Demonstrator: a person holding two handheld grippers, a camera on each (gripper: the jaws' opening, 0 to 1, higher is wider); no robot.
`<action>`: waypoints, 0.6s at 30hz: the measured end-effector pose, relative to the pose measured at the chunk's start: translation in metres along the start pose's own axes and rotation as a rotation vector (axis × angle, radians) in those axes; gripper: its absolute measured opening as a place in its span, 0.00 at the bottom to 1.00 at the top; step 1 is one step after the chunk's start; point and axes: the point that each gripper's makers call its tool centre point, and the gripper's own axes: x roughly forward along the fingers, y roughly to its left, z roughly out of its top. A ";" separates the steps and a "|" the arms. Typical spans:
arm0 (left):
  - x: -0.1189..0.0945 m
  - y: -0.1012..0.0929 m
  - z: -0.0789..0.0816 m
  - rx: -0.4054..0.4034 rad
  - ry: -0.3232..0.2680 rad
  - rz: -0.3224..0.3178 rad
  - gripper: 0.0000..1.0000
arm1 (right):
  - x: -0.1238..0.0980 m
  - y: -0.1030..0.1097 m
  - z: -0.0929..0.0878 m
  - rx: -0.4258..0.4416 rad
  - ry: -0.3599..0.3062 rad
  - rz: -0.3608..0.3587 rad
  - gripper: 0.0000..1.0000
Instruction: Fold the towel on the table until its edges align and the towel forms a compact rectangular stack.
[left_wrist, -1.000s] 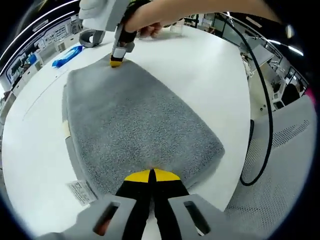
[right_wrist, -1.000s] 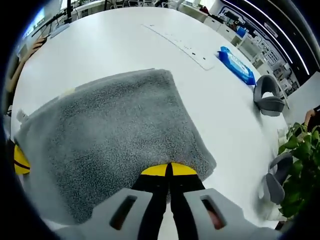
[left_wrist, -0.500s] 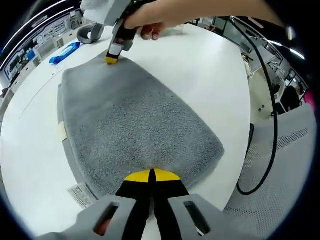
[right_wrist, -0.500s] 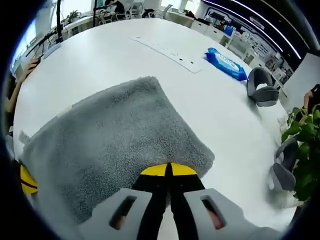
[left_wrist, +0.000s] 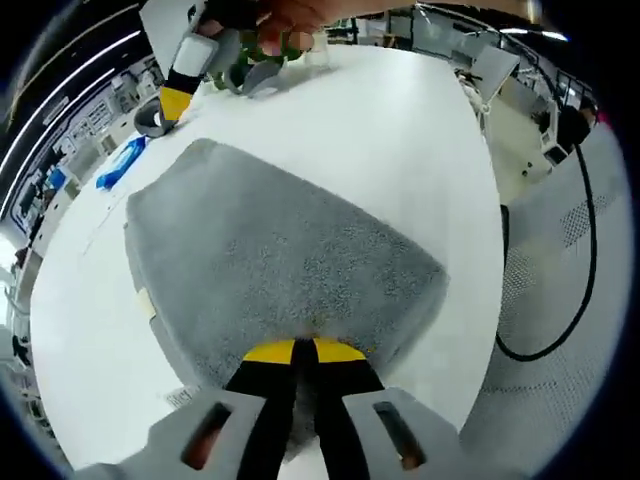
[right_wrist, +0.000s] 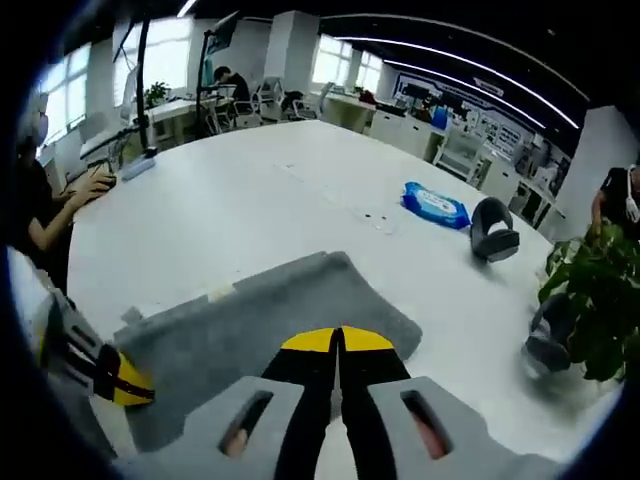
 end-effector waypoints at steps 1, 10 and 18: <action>-0.002 0.000 0.001 -0.004 -0.010 -0.006 0.09 | -0.003 0.005 -0.003 0.002 0.005 0.014 0.00; -0.039 0.022 -0.002 0.054 -0.149 -0.047 0.19 | -0.049 0.086 -0.042 -0.018 0.000 0.178 0.08; -0.036 0.008 -0.023 0.151 -0.134 -0.150 0.38 | -0.058 0.138 -0.079 -0.176 0.064 0.308 0.20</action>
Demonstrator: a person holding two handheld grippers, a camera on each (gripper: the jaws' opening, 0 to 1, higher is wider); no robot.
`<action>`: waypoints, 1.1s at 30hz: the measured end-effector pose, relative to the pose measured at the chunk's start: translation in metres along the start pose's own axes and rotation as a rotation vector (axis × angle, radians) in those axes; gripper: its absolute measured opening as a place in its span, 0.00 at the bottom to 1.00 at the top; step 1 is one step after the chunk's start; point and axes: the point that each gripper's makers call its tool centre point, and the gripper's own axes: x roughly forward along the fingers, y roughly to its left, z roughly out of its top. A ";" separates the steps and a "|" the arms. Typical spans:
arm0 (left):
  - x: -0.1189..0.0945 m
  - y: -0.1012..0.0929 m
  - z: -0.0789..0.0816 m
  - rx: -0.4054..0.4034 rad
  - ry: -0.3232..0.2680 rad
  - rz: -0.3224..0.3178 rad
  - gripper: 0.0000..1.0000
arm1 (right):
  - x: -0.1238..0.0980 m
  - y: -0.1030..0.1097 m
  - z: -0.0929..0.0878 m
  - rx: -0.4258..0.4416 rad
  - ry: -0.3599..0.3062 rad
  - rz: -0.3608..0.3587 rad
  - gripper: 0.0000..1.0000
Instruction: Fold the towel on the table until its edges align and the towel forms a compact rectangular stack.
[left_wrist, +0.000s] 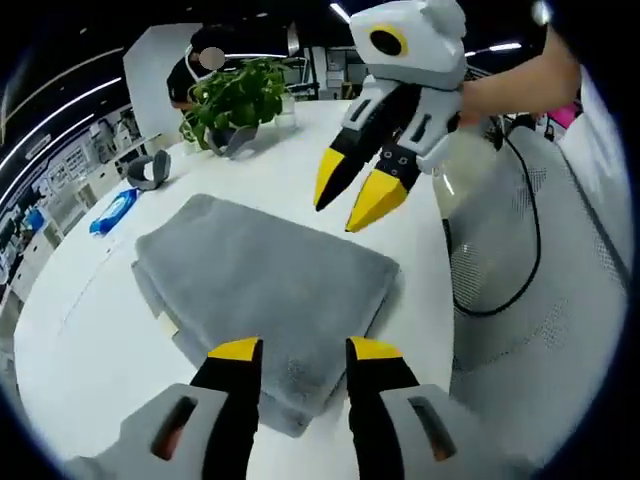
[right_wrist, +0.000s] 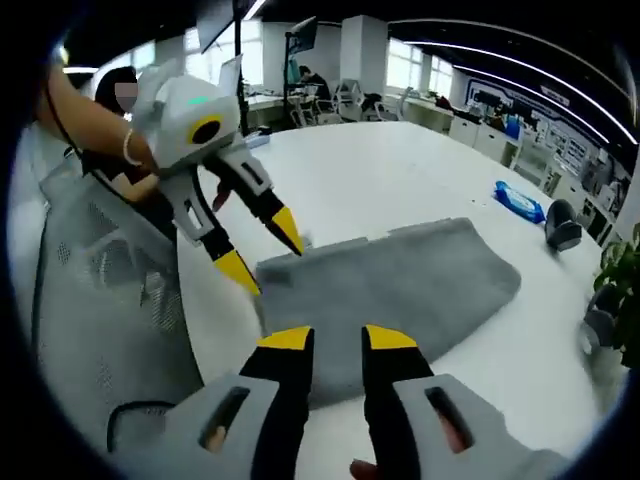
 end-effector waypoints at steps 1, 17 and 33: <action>0.002 -0.002 -0.002 0.008 0.005 -0.004 0.39 | 0.002 0.006 -0.004 -0.007 0.011 0.018 0.21; 0.021 -0.005 -0.035 0.098 0.124 -0.026 0.33 | 0.031 0.027 -0.055 -0.100 0.195 0.090 0.24; 0.024 -0.004 -0.030 0.099 0.123 -0.001 0.24 | 0.041 0.015 -0.063 -0.249 0.253 -0.010 0.09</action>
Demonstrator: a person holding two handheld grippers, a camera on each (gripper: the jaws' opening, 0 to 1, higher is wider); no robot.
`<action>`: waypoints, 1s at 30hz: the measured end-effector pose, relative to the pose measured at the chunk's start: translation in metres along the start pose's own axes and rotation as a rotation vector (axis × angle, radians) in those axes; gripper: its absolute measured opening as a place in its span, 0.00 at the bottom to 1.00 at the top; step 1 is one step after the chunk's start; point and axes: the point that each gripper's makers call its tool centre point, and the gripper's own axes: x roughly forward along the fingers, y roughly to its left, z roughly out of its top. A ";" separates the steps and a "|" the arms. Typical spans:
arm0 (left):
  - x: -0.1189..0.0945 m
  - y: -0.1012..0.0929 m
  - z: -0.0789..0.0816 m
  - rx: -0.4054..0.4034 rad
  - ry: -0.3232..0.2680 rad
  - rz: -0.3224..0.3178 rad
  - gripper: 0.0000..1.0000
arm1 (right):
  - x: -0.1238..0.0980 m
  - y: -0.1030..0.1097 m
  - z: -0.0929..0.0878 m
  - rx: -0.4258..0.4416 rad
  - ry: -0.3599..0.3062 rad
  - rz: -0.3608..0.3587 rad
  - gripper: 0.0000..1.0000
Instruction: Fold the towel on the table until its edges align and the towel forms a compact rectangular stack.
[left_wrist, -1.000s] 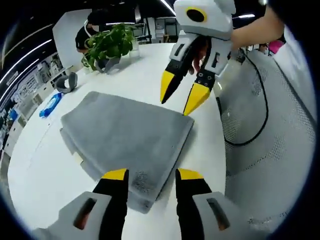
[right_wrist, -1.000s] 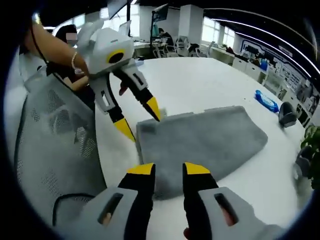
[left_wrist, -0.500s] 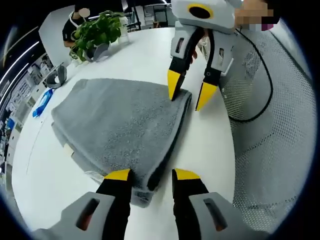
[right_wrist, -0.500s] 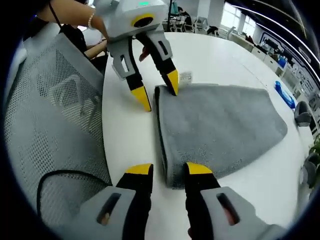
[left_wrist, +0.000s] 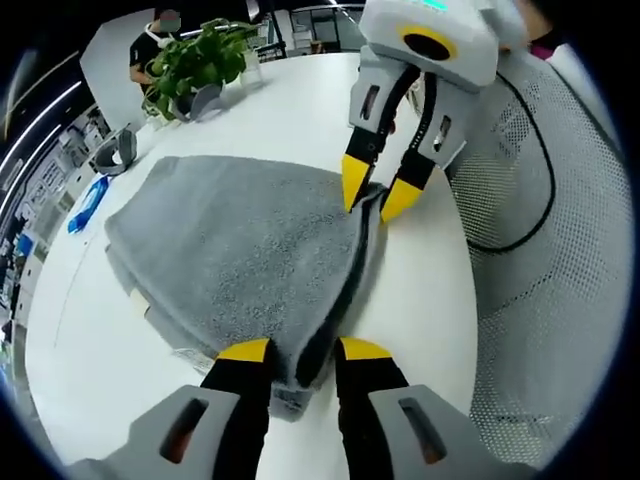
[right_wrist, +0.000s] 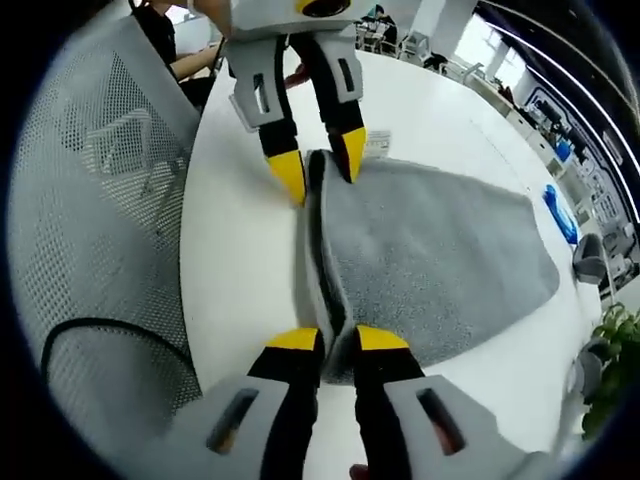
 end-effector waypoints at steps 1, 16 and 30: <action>0.000 0.001 0.000 -0.003 0.002 0.007 0.24 | 0.001 -0.001 -0.001 -0.006 0.013 -0.008 0.08; 0.000 0.007 0.000 -0.096 0.053 0.110 0.08 | -0.006 -0.004 0.002 0.069 0.020 0.020 0.04; -0.020 -0.013 0.020 -0.151 0.059 0.015 0.07 | -0.039 -0.003 0.002 0.124 0.037 0.051 0.04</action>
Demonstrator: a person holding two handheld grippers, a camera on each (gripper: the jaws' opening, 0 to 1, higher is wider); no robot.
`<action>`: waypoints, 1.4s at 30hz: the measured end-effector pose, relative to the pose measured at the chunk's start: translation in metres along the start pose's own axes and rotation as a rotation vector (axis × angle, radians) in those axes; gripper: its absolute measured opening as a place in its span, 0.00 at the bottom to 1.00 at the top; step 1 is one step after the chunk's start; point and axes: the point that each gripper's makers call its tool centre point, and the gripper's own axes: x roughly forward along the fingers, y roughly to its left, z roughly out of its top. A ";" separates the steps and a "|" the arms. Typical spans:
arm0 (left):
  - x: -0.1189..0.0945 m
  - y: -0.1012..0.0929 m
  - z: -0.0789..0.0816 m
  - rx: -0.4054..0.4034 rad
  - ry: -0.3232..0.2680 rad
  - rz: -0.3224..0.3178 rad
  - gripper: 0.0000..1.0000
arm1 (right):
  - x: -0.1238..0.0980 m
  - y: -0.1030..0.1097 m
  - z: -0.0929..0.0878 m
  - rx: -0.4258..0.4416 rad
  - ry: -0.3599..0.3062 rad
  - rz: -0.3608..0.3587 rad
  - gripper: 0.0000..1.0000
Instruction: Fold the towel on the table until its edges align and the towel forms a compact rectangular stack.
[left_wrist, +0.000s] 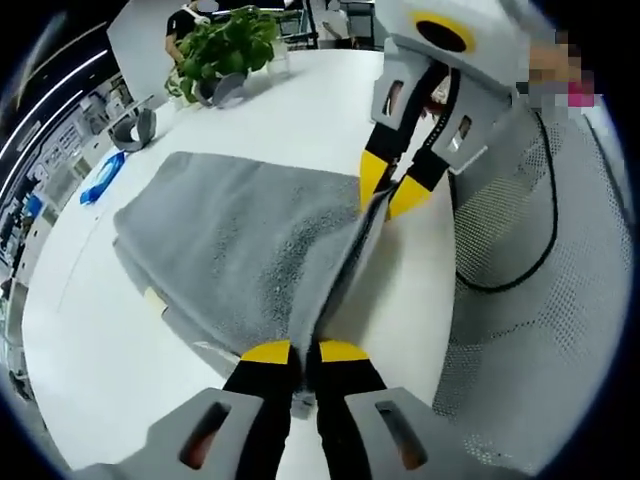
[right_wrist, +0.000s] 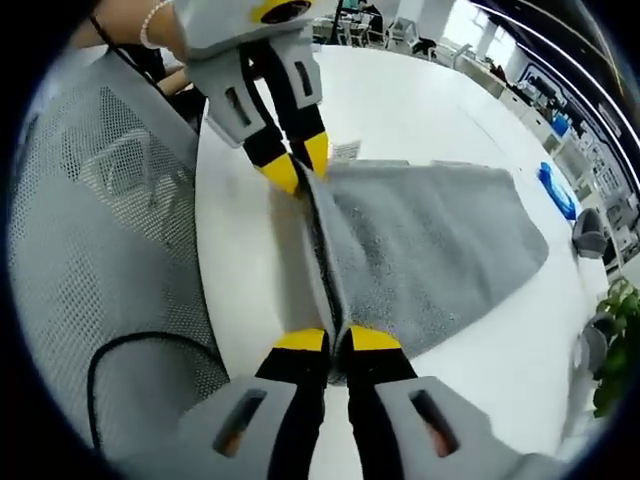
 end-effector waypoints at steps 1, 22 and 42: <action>-0.003 -0.002 0.002 0.003 0.000 -0.010 0.07 | -0.003 -0.001 0.000 0.005 -0.003 0.000 0.04; -0.049 -0.012 0.052 0.036 -0.022 -0.040 0.07 | -0.070 -0.016 0.014 0.133 -0.081 0.003 0.04; -0.072 -0.014 0.082 0.030 -0.037 -0.055 0.07 | -0.106 -0.029 0.020 0.205 -0.124 -0.038 0.04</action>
